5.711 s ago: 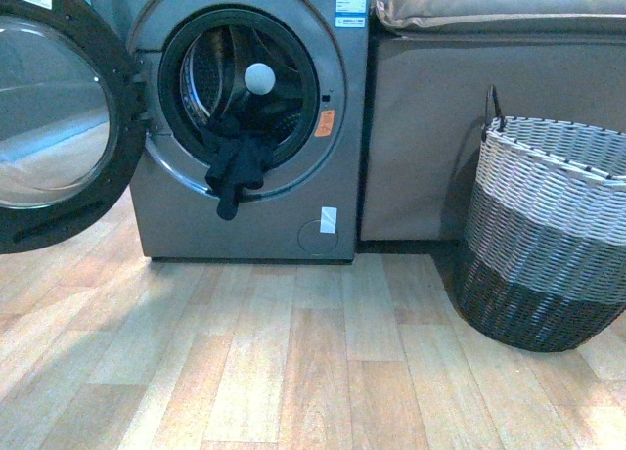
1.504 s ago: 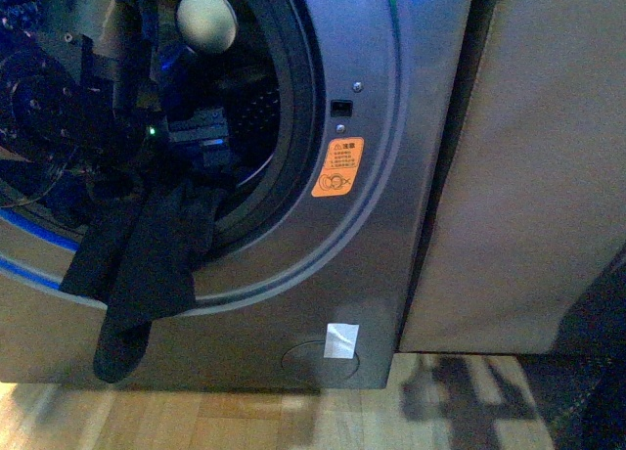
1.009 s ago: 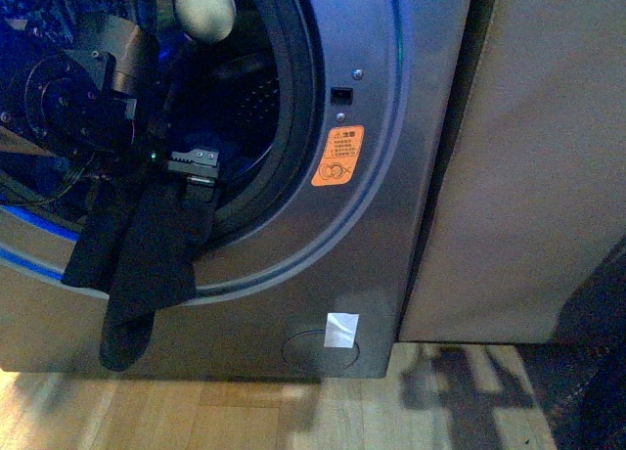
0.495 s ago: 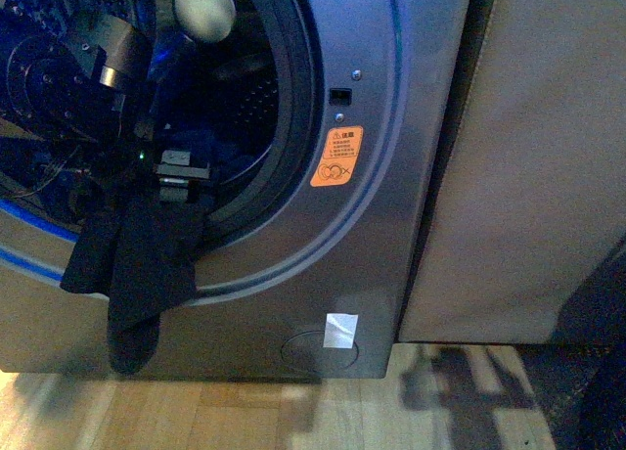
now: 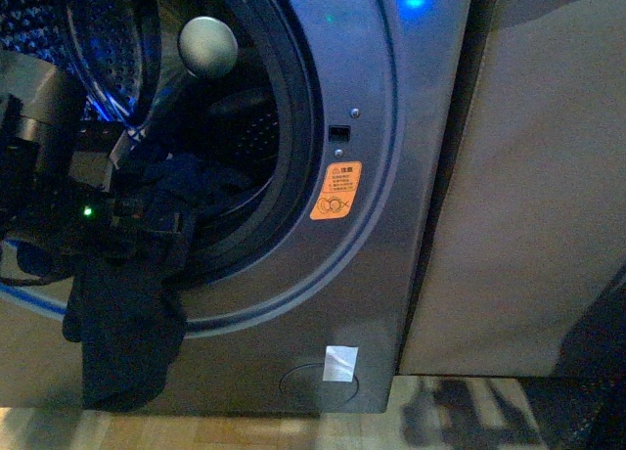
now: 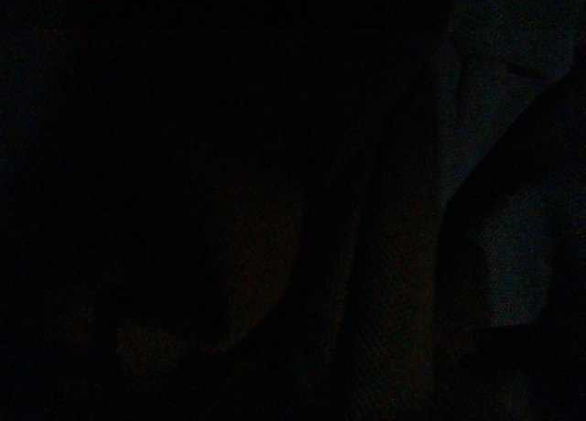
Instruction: Collect clothes from washing machine
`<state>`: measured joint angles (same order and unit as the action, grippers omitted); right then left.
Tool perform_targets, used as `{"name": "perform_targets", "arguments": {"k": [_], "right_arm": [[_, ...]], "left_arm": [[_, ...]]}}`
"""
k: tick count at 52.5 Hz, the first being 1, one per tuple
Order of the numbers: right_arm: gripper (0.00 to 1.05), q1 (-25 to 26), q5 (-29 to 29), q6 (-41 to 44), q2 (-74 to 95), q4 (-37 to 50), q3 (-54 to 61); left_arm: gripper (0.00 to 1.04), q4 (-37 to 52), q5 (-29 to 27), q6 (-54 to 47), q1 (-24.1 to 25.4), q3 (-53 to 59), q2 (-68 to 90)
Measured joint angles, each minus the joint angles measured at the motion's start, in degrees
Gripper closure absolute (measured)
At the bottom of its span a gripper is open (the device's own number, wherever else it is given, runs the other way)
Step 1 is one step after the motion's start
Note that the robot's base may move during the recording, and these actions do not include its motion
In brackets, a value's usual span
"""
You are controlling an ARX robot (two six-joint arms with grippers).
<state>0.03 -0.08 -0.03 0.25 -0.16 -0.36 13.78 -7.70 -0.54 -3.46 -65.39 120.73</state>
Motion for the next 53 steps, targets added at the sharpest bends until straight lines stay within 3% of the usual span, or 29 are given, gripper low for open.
{"name": "perform_targets", "arguments": {"k": [13,27,40,53], "right_arm": [[0.07,0.0,0.0,0.0,0.0,0.0,0.0],[0.07,0.0,0.0,0.0,0.0,0.0,0.0],[0.07,0.0,0.0,0.0,0.0,0.0,0.0],[0.07,0.0,0.0,0.0,0.0,0.0,0.0]], "left_arm": [[0.92,6.3,7.8,-1.5,-1.5,15.7,-15.1],[0.92,7.2,12.8,0.1,-5.0,25.4,-33.4],[0.92,3.3,14.4,3.4,-6.5,24.9,-47.7],[0.92,-1.9,13.5,3.8,-11.0,16.3,-55.1]]}}
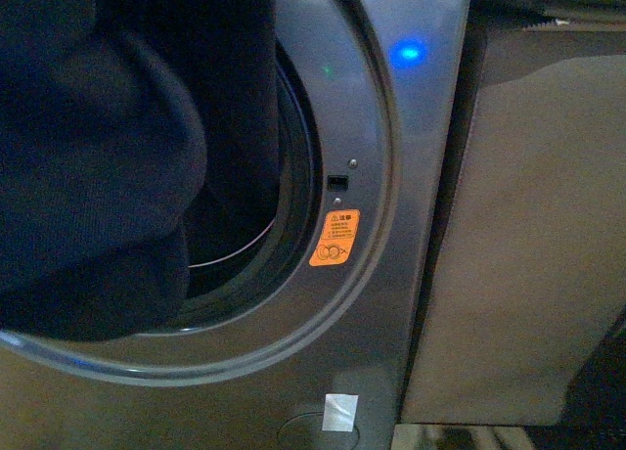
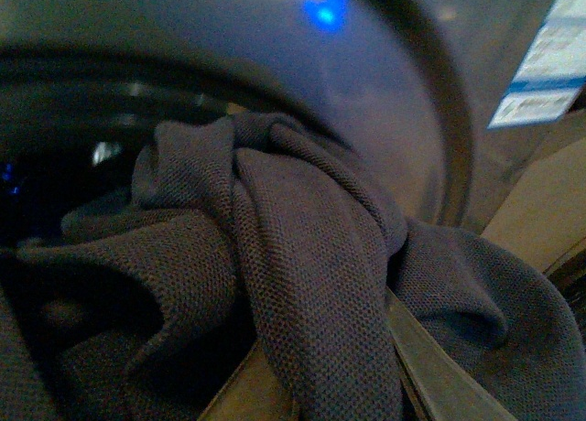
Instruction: Collect clothes from washing machine
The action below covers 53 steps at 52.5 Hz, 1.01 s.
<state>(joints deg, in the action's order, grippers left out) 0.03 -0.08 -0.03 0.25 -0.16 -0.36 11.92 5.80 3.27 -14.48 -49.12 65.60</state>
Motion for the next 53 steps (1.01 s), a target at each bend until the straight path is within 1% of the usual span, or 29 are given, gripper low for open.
{"name": "perform_targets", "arguments": {"k": [11,24,34,40,46,53], "right_arm": [[0.07,0.0,0.0,0.0,0.0,0.0,0.0],[0.07,0.0,0.0,0.0,0.0,0.0,0.0],[0.07,0.0,0.0,0.0,0.0,0.0,0.0],[0.07,0.0,0.0,0.0,0.0,0.0,0.0],[0.07,0.0,0.0,0.0,0.0,0.0,0.0],[0.07,0.0,0.0,0.0,0.0,0.0,0.0]], "left_arm": [[0.92,-3.6,-1.8,-0.3,-4.8,-9.4,0.4],[0.92,-9.6,-5.0,-2.4,-11.2,-25.3,6.6],[0.92,-17.9,-7.8,-6.1,-20.8,-47.4,16.6],[0.92,-21.4,-8.4,-6.1,-26.6,-60.1,22.1],[0.92,-21.9,-8.2,-6.0,-28.4,-63.4,23.0],[0.92,-22.0,-8.2,-5.9,-28.6,-63.9,23.0]]}}
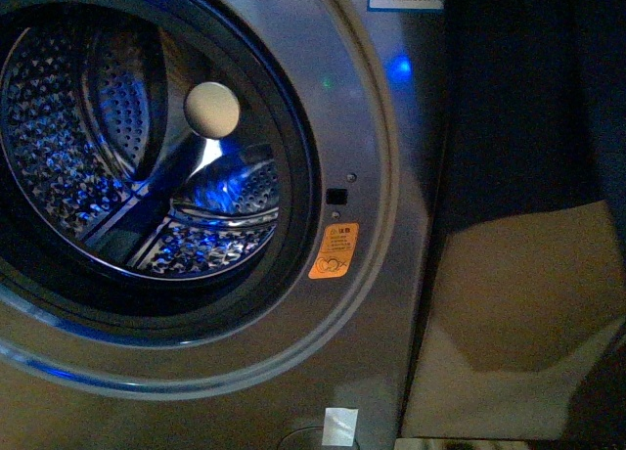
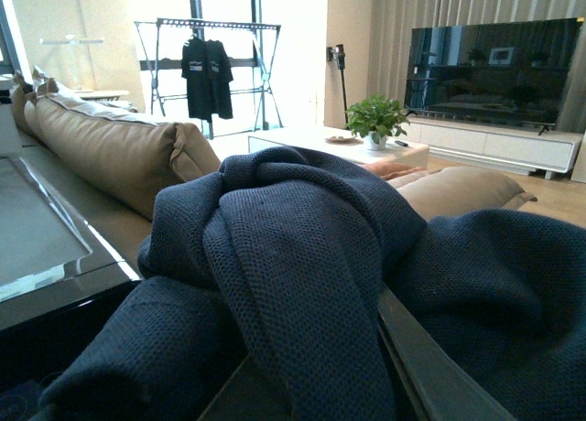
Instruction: Collect clothes from washing machine
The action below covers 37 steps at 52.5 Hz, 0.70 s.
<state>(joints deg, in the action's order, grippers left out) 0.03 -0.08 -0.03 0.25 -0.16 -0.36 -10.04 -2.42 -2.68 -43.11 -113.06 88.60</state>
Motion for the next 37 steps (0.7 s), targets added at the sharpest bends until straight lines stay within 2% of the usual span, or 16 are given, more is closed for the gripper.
{"name": "perform_targets", "arguments": {"k": [6,10,11,17,26,29,37], "right_arm": [[0.07,0.2,-0.8,-0.4,0.0,0.2,0.0],[0.07,6.9,-19.4,-7.7,3.3,8.7,-0.5],[0.07,8.2,-22.3,-8.7,4.3,10.4,-1.0],[0.07,11.6,-30.5,-13.2,9.1,17.3,-5.6],[0.07,13.4,-36.9,-15.5,14.8,21.3,-13.7],[0.07,12.9,-36.7,-15.3,17.0,22.3,-16.2],[0.07,3.8,-31.2,-11.9,28.3,28.5,-24.7]], "left_arm": [[0.92,-0.1,-0.4,0.1,0.3,0.0,0.2],[0.92,-0.1,-0.3,0.1,0.3,0.0,0.2],[0.92,-0.1,-0.3,0.1,0.3,0.0,0.2],[0.92,-0.1,-0.2,0.1,0.3,0.0,0.2],[0.92,-0.1,-0.5,0.1,0.3,0.0,0.2],[0.92,-0.1,-0.5,0.1,0.3,0.0,0.2],[0.92,-0.1,-0.4,0.1,0.3,0.0,0.2]]}}
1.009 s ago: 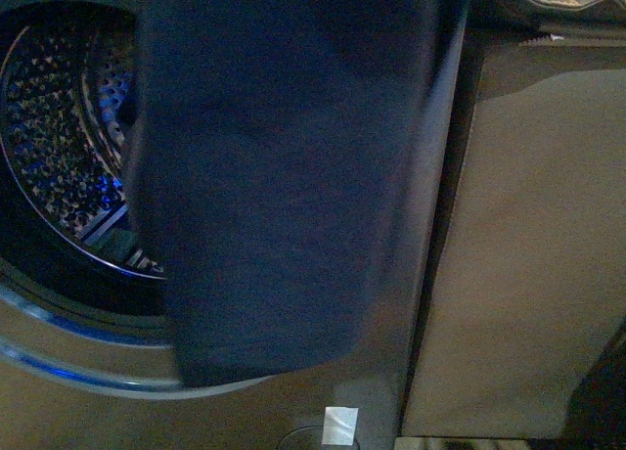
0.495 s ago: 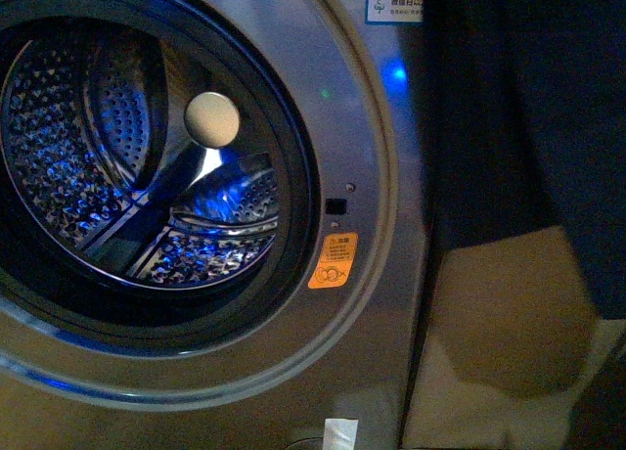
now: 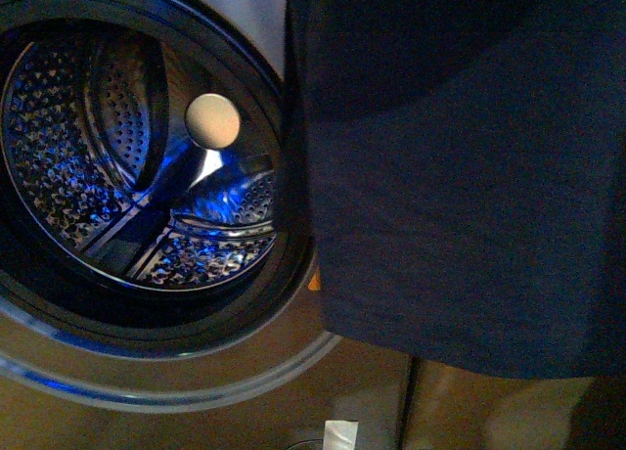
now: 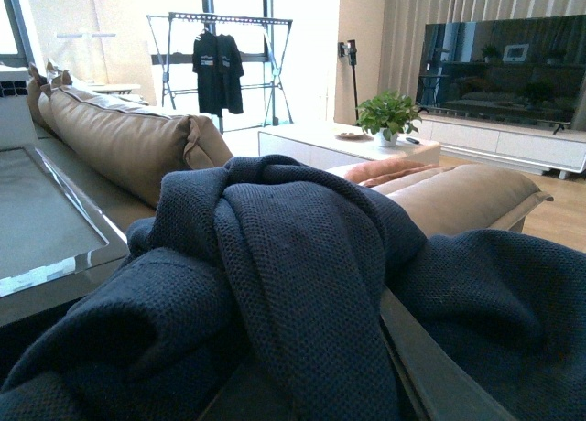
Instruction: Collect clothes from washing machine
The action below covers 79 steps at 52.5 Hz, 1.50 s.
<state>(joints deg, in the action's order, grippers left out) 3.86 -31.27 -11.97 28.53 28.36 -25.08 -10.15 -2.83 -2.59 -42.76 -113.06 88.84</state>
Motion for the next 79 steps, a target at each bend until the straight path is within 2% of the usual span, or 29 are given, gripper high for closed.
{"name": "perform_targets", "arguments": {"k": [5,9,24,30,39,48,56,79], "right_arm": [[0.07,-5.5,3.2,3.0,6.1,2.8,-3.6],[0.07,-7.1,5.1,4.6,9.8,6.3,-5.1],[0.07,-8.0,12.9,12.3,23.0,19.8,-8.7],[0.07,-8.0,13.4,13.7,24.2,21.9,-8.7],[0.07,-7.0,8.2,12.0,25.6,20.6,-8.8],[0.07,-5.1,-3.8,5.3,30.2,17.2,-10.5],[0.07,-5.1,-11.5,0.6,33.5,18.5,-13.6],[0.07,-14.3,-11.2,-1.1,33.2,16.4,-16.4]], "left_arm": [[0.92,0.0,0.0,0.0,0.0,0.0,0.0],[0.92,0.0,0.0,0.0,0.0,0.0,0.0],[0.92,0.0,0.0,0.0,0.0,0.0,0.0],[0.92,0.0,0.0,0.0,0.0,0.0,0.0],[0.92,0.0,0.0,0.0,0.0,0.0,0.0],[0.92,0.0,0.0,0.0,0.0,0.0,0.0],[0.92,0.0,0.0,0.0,0.0,0.0,0.0],[0.92,0.0,0.0,0.0,0.0,0.0,0.0]]}}
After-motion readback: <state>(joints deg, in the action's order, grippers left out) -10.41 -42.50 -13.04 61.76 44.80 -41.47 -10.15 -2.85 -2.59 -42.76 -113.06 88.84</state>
